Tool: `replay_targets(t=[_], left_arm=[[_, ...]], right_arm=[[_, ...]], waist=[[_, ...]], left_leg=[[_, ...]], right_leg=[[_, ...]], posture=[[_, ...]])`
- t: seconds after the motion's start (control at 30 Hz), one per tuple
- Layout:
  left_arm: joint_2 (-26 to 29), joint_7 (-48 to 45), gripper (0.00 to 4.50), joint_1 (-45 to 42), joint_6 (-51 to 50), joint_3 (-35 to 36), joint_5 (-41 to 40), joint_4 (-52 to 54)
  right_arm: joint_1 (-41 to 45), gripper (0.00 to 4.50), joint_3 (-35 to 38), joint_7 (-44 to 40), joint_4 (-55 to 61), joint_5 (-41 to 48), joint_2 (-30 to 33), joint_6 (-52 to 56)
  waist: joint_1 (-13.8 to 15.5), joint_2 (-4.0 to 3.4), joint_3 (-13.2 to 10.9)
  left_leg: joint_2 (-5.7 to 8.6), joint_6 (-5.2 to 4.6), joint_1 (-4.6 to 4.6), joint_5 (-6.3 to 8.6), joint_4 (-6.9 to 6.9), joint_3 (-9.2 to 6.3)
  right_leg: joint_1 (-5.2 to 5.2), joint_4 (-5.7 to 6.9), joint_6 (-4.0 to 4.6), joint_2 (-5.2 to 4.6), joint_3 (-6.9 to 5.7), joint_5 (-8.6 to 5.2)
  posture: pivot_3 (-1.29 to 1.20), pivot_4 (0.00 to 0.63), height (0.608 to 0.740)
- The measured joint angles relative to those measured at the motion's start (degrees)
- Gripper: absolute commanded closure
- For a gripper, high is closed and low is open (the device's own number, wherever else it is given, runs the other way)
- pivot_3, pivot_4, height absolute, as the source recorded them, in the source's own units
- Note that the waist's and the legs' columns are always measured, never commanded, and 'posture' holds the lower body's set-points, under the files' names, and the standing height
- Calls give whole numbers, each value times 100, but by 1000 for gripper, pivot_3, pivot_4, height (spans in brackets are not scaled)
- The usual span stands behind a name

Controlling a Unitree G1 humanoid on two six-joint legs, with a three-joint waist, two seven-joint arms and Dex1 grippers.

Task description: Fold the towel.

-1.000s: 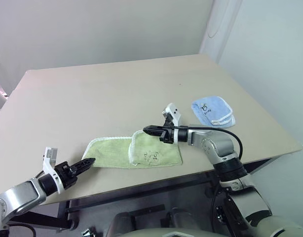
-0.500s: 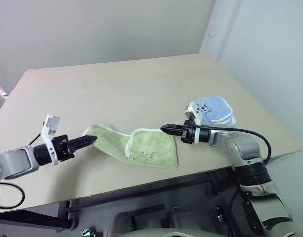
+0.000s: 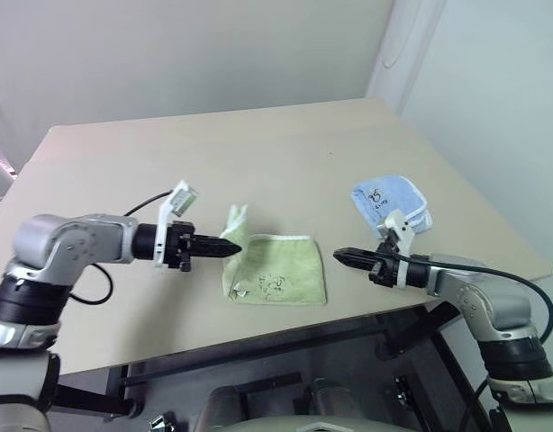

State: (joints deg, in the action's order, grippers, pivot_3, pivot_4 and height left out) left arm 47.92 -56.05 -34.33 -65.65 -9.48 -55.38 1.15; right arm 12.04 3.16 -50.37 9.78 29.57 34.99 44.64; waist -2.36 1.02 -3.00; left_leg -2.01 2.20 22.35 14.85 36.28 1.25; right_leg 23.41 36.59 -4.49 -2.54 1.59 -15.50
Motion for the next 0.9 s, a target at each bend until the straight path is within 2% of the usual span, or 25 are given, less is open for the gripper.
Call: replay_targets(t=[0.23, 0.4, 0.63, 0.67, 0.7, 0.9], left_arm=[[-881, -894, 4452, -496, 608, -930, 1029, -467], [-1403, -1208, 4452, -679, 902, -1219, 1553, -836], [-2008, -1319, 4452, -506, 1575, -1450, 2248, -1289], [-2040, -1362, 3969, -438, 1626, -1450, 2280, -1295], [-2050, -1404, 3767, -390, 1650, -1451, 2307, -1295], [-2032, -1625, 1550, -213, 1783, -1454, 2607, -1292]], right_arm=[[-570, 4500, 265, 416, 254, 1, 41, 54], [-724, 4500, 421, 741, 430, -5, 41, 89], [-869, 4500, 419, 1032, 472, -52, 41, 90], [-869, 4500, 419, 1066, 472, -68, 42, 89], [-869, 4500, 420, 1087, 472, -76, 44, 88], [-865, 4500, 420, 1140, 471, -125, 53, 71]], waist=[[-5, 4, -2], [2, 5, -2], [-10, 5, -4], [-10, 5, -4], [-9, 6, -4], [0, 5, -4]], left_leg=[[1, -2, 3, 0, 5, -2], [1, -3, 1, 0, 29, -7], [0, -9, 3, 4, 84, -10], [0, -9, 2, 3, 87, -10], [0, -9, 2, 3, 88, -11], [1, -10, 4, 4, 87, -13]], right_leg=[[0, 4, -10, 1, 3, 1], [-4, 24, -10, 4, 3, -1], [-16, 50, -14, 3, 6, 2], [-18, 51, -16, 4, 7, 3], [-18, 52, -16, 4, 7, 3], [-20, 52, -16, 4, 7, 4]], posture=[[0, 0, 740], [0, 0, 740], [0, 0, 740], [0, 0, 740], [0, 0, 740], [0, 0, 740]])
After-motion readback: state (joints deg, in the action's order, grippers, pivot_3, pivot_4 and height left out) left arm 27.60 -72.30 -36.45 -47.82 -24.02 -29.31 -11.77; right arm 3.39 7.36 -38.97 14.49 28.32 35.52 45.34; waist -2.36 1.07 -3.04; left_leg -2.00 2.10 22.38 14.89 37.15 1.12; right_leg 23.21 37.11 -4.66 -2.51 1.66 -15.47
